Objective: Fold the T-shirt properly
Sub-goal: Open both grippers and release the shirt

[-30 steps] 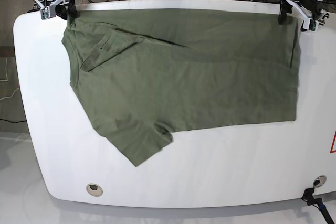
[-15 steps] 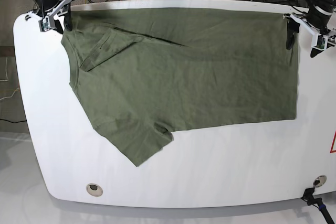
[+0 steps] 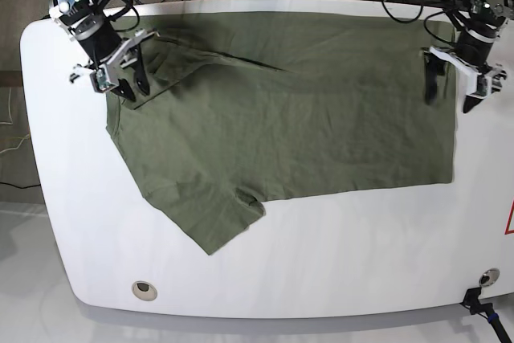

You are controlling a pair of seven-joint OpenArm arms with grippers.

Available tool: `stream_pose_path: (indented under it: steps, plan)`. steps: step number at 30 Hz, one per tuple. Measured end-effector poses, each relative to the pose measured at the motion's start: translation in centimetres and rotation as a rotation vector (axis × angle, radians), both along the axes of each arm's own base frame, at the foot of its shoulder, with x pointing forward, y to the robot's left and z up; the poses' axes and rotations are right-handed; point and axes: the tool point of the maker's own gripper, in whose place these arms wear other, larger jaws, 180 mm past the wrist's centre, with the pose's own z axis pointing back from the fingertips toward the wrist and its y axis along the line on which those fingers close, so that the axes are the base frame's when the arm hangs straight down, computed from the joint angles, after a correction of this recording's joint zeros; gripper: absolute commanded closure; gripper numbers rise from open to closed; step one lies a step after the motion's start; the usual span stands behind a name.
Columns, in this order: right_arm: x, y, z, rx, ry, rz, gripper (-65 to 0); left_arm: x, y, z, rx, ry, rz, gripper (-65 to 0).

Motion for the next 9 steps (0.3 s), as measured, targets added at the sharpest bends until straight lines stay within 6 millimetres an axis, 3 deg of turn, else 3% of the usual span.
stream_pose_path:
  steps: [9]
  plan:
    - [1.4, 2.8, -0.1, 0.039, -0.014, 0.063, -16.5, 0.5, -4.2, -0.6, -0.073, -0.006, -0.058, -47.5]
